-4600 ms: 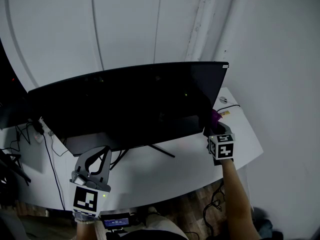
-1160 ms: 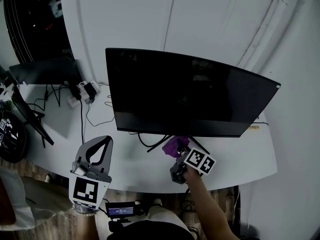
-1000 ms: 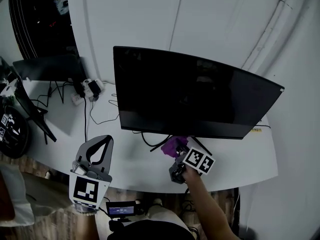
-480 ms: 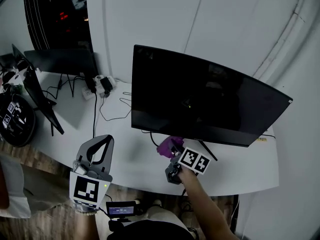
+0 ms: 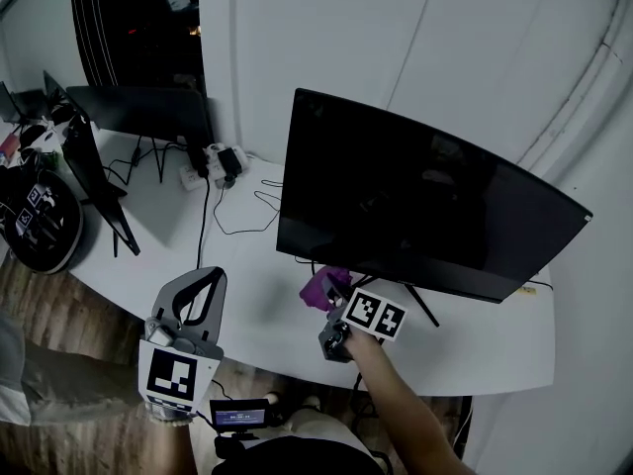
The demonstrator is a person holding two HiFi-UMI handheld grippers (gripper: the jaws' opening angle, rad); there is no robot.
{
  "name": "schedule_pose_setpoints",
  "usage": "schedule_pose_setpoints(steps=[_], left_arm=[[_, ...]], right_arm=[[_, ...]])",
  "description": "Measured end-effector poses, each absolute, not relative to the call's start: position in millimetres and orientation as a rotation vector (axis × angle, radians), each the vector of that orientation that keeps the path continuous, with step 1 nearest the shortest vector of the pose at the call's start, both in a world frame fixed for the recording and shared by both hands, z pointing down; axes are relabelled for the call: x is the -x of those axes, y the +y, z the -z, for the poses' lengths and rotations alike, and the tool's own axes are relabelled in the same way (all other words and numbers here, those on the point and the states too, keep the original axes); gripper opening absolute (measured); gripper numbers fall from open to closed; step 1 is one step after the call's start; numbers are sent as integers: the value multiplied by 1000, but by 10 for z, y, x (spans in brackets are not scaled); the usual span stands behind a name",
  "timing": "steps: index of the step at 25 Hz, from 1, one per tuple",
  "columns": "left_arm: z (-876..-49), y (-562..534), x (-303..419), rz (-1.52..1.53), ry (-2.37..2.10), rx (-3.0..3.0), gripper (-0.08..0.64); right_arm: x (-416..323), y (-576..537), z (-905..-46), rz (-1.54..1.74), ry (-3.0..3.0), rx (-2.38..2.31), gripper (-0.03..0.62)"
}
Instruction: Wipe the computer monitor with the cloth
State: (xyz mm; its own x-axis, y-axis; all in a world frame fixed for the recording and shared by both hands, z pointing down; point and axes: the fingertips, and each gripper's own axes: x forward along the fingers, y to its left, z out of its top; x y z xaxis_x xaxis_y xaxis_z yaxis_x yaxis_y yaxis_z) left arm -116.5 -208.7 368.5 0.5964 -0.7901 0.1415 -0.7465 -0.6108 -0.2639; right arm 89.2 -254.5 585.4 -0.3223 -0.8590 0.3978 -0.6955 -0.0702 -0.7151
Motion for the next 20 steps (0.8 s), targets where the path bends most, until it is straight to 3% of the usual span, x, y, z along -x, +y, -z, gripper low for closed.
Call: schedule_pose_setpoints(steps=[20], left_arm=[[-3731, -2119, 1540, 392, 1446, 2588, 6]], right_arm=[[-149, -2895, -5884, 1371, 2286, 1599, 91]])
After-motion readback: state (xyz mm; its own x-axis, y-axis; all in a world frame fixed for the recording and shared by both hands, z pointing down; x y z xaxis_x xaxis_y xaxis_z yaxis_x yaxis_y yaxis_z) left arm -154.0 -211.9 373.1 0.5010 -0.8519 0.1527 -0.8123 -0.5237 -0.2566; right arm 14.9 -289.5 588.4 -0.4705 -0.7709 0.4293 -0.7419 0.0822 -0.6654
